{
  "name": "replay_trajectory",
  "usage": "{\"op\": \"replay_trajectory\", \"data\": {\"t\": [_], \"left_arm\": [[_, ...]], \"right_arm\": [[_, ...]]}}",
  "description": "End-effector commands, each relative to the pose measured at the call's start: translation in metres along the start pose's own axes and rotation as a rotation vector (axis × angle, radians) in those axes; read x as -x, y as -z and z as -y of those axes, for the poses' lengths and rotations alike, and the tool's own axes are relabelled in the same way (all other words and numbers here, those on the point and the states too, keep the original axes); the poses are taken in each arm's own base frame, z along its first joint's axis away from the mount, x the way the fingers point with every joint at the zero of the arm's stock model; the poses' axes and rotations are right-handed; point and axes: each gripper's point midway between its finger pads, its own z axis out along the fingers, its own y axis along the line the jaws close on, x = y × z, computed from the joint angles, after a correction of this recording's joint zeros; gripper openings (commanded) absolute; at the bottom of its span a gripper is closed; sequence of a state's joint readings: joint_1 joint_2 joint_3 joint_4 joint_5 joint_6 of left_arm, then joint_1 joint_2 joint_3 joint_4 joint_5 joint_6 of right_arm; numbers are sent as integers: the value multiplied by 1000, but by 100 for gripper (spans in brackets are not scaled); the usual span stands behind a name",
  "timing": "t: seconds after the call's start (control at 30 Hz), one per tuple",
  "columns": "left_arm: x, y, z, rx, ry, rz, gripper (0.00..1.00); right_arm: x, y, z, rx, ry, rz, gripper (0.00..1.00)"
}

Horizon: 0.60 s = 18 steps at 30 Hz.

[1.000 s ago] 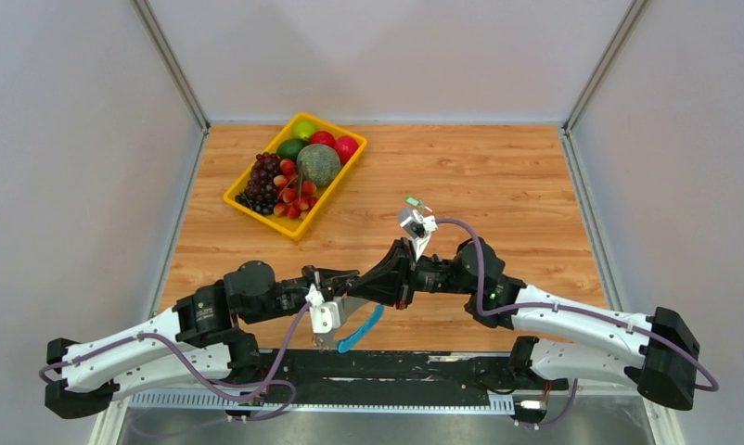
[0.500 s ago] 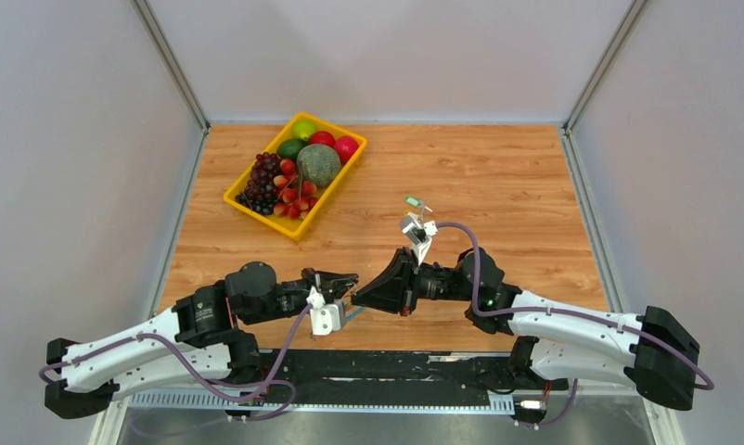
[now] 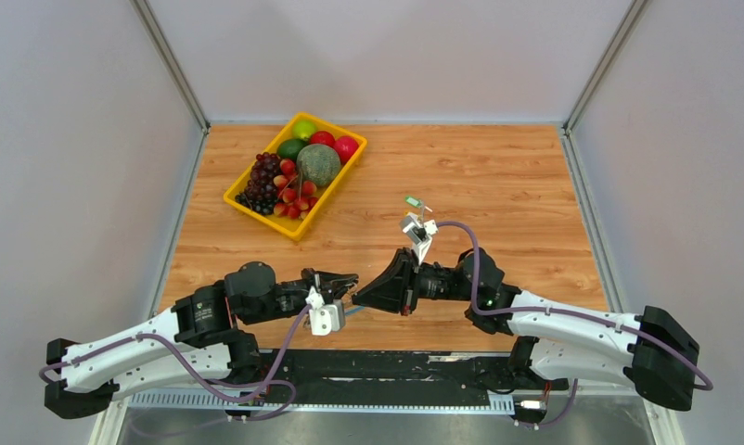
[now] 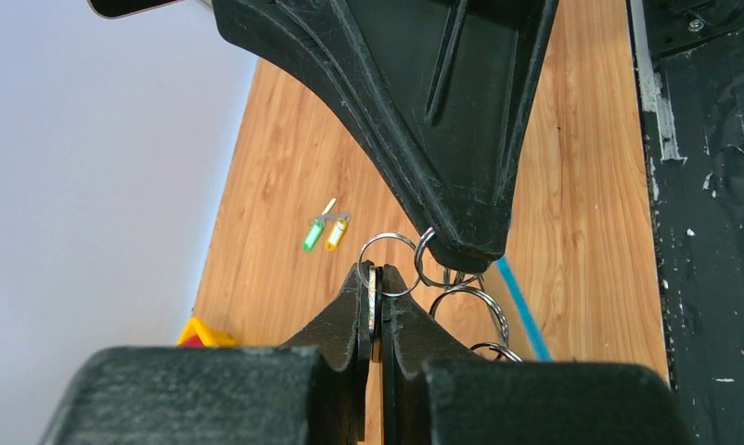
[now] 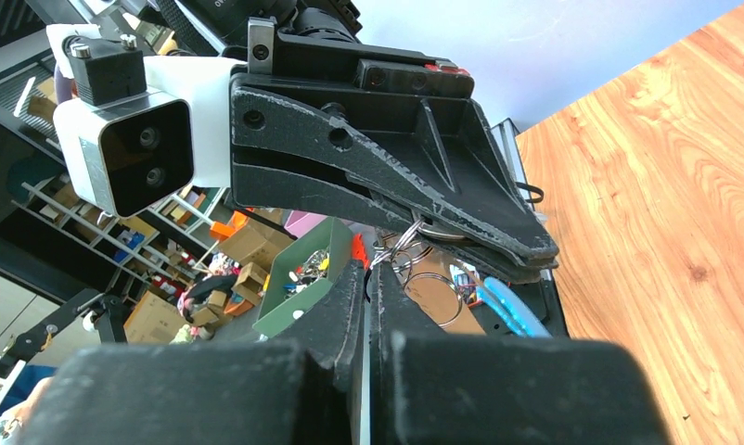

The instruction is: Remove the keys from the keyring

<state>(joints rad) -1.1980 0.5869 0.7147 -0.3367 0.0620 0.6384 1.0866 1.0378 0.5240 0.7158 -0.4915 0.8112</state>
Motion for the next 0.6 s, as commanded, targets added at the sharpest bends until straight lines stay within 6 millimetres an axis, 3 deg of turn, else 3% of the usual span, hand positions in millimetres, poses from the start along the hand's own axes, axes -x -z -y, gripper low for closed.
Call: {"op": "replay_trajectory", "data": {"t": [0.0, 0.3, 0.57], "left_arm": [[15, 5, -30, 125, -19, 45, 0], [20, 6, -27, 111, -23, 71, 0], [23, 2, -18, 58, -29, 91, 0]], "right_arm": [[-16, 9, -11, 45, -23, -83, 0], [-25, 2, -1, 31, -81, -137, 0], [-15, -8, 7, -7, -73, -144, 0]]}}
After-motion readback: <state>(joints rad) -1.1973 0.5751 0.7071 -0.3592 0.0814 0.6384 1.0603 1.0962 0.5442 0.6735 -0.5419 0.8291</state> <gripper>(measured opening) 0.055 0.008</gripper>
